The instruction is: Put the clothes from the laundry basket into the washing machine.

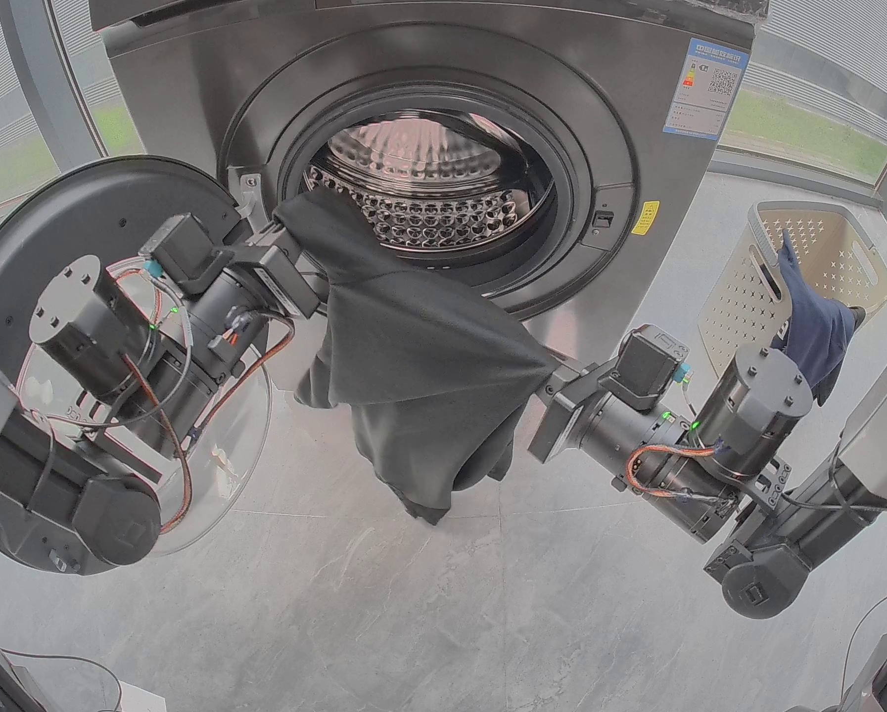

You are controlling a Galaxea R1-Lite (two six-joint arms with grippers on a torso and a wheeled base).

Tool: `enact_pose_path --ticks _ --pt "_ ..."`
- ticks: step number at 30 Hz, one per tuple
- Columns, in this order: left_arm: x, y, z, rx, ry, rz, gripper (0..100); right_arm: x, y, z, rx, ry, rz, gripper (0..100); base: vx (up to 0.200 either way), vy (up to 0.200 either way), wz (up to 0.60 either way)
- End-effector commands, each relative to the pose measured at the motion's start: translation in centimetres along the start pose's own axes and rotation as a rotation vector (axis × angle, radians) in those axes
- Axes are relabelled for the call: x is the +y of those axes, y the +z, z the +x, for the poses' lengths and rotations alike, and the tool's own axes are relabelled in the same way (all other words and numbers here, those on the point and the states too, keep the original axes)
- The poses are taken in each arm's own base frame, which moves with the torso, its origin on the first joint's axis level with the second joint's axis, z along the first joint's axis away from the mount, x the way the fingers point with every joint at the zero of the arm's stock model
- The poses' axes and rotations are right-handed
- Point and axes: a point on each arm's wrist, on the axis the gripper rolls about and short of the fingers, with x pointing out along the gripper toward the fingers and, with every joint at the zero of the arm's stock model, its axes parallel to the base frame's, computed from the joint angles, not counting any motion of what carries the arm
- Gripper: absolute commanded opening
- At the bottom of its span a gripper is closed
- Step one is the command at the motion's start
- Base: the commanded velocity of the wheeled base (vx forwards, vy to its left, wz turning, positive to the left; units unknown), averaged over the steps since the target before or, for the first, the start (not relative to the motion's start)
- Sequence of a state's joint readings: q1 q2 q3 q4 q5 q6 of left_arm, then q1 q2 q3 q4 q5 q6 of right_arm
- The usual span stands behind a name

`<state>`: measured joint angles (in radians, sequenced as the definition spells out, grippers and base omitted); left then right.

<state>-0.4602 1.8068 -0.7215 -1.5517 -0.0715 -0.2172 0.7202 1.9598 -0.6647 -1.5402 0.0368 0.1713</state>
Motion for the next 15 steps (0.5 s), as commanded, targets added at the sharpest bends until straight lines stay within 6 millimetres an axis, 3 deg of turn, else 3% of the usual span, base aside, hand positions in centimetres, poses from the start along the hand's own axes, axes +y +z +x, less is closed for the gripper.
enact_pose_path --ticks 1,9,15 --pt "-0.9 2.4 -0.6 -0.062 -0.027 0.001 0 -0.1 -0.6 0.0 0.019 -0.004 0.000 0 0.000 0.000 0.00" --pt "-1.0 2.7 -0.6 -0.074 -0.031 0.004 0 -0.5 -1.5 0.2 0.042 -0.014 0.001 0 0.000 0.000 0.00" --pt "-1.0 2.7 -0.6 -0.071 -0.030 0.002 0 -2.4 -1.1 0.2 0.027 -0.069 -0.009 0 0.000 0.000 0.00"
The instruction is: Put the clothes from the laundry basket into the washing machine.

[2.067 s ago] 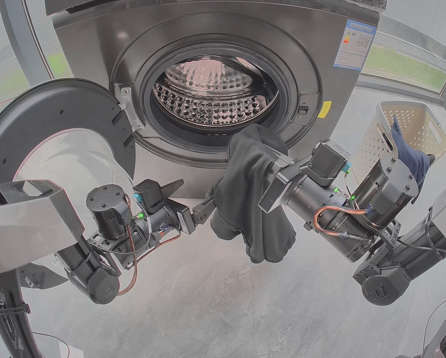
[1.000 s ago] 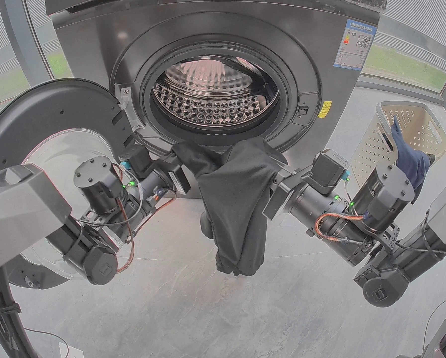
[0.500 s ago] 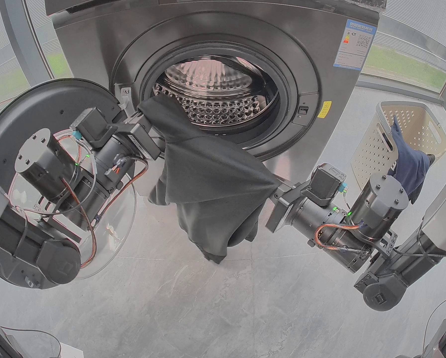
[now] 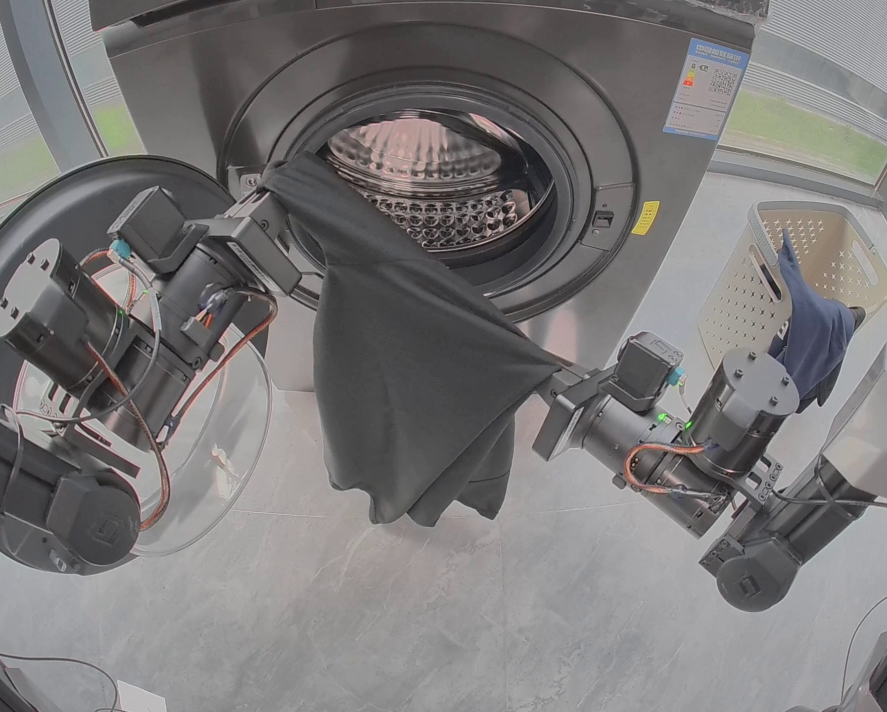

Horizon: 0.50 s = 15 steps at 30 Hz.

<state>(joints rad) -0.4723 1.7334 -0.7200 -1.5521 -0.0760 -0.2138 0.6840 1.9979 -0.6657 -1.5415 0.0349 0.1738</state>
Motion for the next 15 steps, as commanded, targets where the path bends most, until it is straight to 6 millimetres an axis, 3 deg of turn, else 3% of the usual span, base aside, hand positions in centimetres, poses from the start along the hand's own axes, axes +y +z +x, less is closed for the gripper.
enact_pose_path --ticks 1,15 --pt "-0.03 0.09 -0.05 -0.003 0.000 -0.001 0 -0.95 0.02 0.05 -0.002 -0.027 -0.005 0 0.000 0.000 0.00" --pt "-0.14 -0.32 -0.20 0.015 -0.003 -0.005 0 -0.79 0.84 -0.63 -0.013 -0.020 -0.007 0 0.000 0.000 0.00"
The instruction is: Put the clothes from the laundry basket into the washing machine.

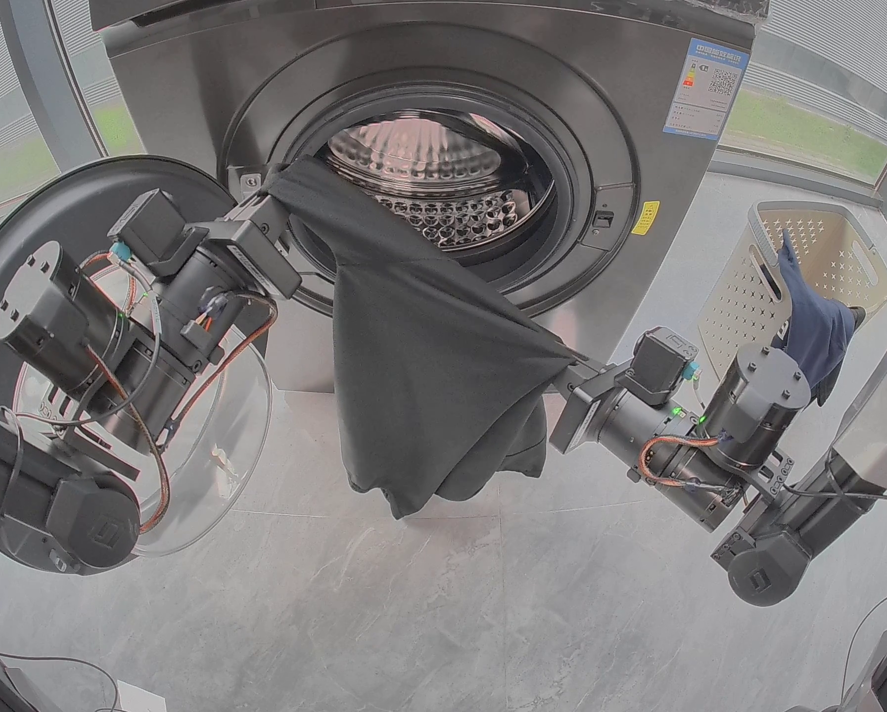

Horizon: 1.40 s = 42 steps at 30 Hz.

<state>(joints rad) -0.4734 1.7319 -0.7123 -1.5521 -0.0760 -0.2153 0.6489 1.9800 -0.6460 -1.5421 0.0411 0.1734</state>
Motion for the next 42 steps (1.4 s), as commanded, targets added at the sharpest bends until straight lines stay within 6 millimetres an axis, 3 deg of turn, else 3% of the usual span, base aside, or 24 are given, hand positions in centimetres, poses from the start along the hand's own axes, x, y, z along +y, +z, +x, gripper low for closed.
enact_pose_path --ticks 1,9,21,31,42 --pt "-0.1 -0.5 -0.1 0.018 -0.003 -0.004 0 0.4 0.6 -0.1 -0.019 0.010 0.001 0 0.000 0.000 0.00" --pt "0.2 -1.9 -0.4 0.069 0.008 -0.008 0 0.4 1.0 -0.2 -0.029 0.013 0.002 0 0.000 0.000 0.00" --pt "0.1 -1.7 -0.2 0.054 0.004 -0.012 0 1.5 0.8 -0.2 -0.025 0.041 0.009 0 0.000 0.000 0.00" --pt "0.3 -2.8 -0.6 0.102 0.006 -0.011 0 1.5 0.9 -0.1 -0.031 0.041 0.011 0 0.000 0.000 0.00" --pt "0.2 -2.4 -0.6 0.092 -0.004 -0.012 0 1.7 0.5 -0.2 -0.018 0.027 0.016 0 0.000 0.000 0.00"
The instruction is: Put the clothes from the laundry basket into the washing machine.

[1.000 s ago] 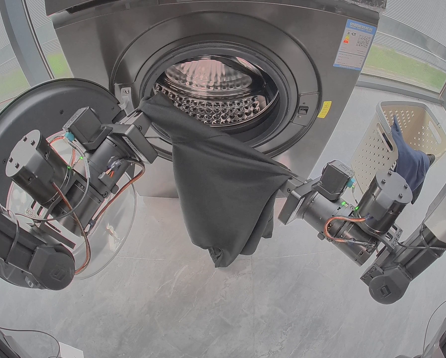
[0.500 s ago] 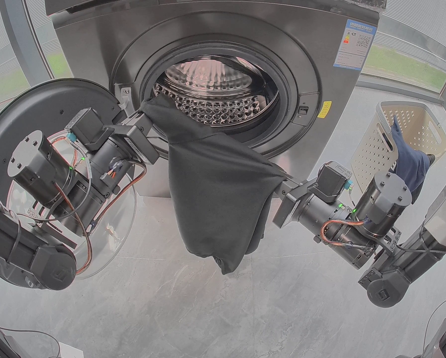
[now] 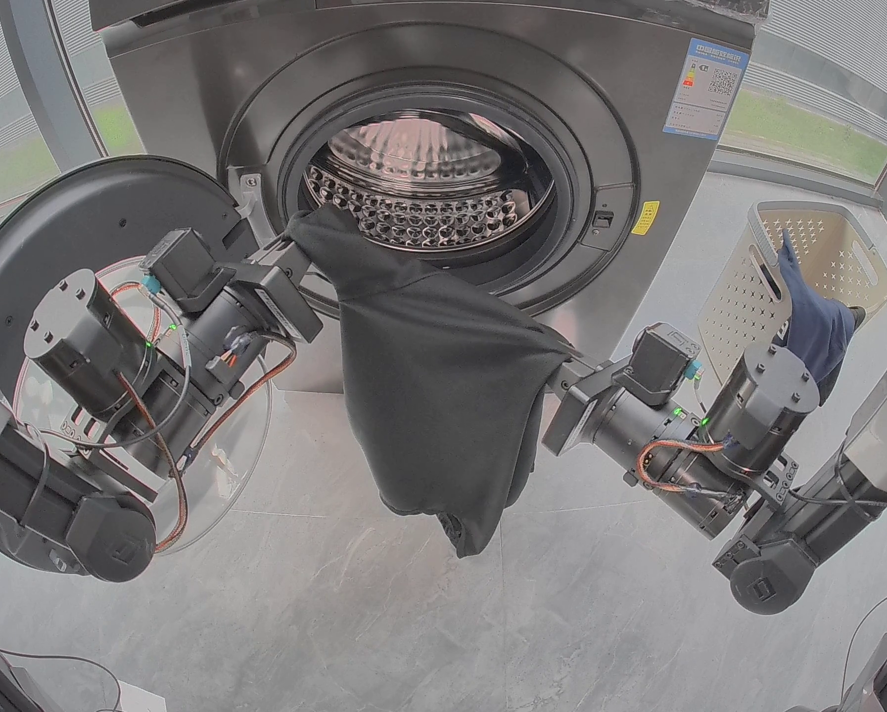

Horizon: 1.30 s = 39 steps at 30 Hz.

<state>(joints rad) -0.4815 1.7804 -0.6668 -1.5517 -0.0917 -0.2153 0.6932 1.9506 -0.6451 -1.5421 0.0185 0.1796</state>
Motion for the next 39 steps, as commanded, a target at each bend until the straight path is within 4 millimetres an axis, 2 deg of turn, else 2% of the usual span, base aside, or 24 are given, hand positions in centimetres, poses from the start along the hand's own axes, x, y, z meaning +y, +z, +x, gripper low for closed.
enact_pose_path --ticks 1,12,17,18,20,23,29,39 --pt "0.0 0.2 0.0 -0.008 -0.002 0.000 0 0.5 -0.3 0.2 0.004 0.010 0.005 0 0.000 0.000 0.00" --pt "-0.6 0.2 -0.1 -0.004 -0.017 -0.007 0 0.4 1.2 0.0 -0.039 0.004 0.002 0 0.000 0.000 0.00" --pt "-1.0 -0.3 -1.3 0.038 -0.019 -0.016 0 0.8 1.3 -0.1 -0.050 -0.016 0.032 0 0.000 0.000 0.00" --pt "-1.2 -0.5 -1.7 0.054 -0.022 -0.018 100 0.7 1.3 -0.1 -0.050 -0.019 0.036 0 0.000 0.000 0.00" --pt "-1.3 -0.3 -2.1 0.056 -0.024 -0.019 100 0.7 1.5 0.0 -0.058 -0.017 0.035 0 0.000 0.000 0.00" --pt "-1.4 -0.4 -3.9 0.099 -0.020 -0.025 100 0.9 1.9 0.3 -0.077 -0.011 0.030 0 0.000 0.000 0.00" --pt "-1.0 -3.0 -7.7 0.284 -0.017 -0.030 100 1.1 2.7 0.8 -0.114 0.001 0.026 0 0.000 0.000 0.00" --pt "-0.9 -5.1 -10.1 0.432 -0.025 -0.029 100 1.1 2.7 1.1 -0.120 0.002 0.026 0 0.000 0.000 0.00"
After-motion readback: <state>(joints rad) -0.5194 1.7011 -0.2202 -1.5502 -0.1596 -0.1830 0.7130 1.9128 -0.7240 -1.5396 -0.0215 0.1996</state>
